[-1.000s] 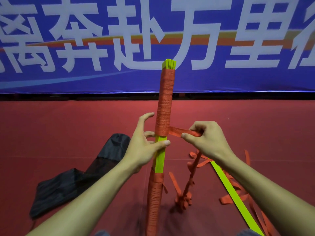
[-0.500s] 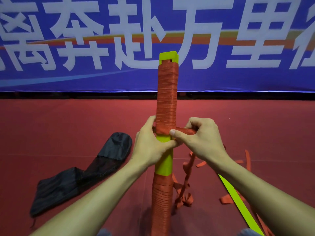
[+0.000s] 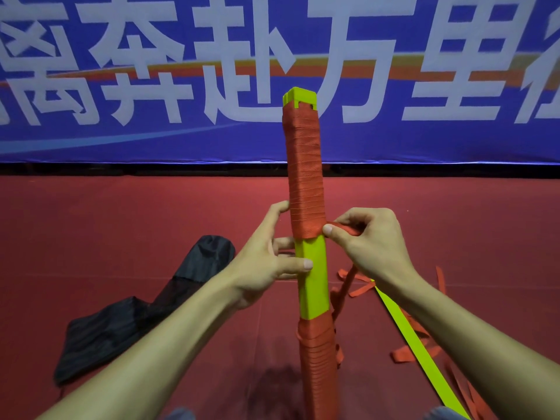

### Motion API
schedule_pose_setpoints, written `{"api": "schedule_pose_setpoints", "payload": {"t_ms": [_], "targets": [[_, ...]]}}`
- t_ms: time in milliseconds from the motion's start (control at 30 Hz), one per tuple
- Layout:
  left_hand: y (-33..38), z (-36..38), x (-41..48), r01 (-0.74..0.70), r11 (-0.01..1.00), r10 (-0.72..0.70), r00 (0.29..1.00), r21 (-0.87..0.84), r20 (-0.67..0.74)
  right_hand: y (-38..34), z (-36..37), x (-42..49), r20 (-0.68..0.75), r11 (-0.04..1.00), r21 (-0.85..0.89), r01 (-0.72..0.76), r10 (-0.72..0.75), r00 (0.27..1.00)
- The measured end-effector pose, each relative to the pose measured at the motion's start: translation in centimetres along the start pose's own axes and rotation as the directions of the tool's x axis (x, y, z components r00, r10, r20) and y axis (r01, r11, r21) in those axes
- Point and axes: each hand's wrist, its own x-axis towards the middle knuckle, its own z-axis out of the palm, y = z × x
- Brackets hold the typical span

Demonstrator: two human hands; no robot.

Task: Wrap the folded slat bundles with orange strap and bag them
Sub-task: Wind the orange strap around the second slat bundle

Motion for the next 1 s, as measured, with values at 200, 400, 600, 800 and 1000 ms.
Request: {"api": "schedule_pose_setpoints", "payload": {"t_ms": [200,400,600,800,1000], "targets": [[-0.2,0.4,0.1,-0.003,0.999,0.003,1.0,-0.043,-0.013,-0.2,-0.2,0.0,0.059,0.998,0.056,0.003,-0.006,0.998],[-0.2,0.3,-0.4,0.006,1.0,-0.004,0.999,-0.03,0.051,0.5,-0.3,0.1,0.099,0.999,0.044,0.01,-0.014,0.995],[-0.7,-0.2,-0.2,-0.006,0.999,0.004,0.998,-0.043,-0.064,1.3,-1.5,0.4,0.205,0.996,-0.017,0.086,-0.081,0.975],[-0.9,-0.8,-0.2,-0.001,0.999,-0.003,0.996,-0.051,-0.088,1.5,-2.0,0.7,0.13,0.986,-0.044,0.163,-0.156,0.979],[-1.2,-1.3,-0.1,0.007,0.999,-0.01,0.993,-0.032,-0.115,1.9,-1.8,0.5,0.086,0.975,-0.103,0.199,-0.19,0.978]]}}
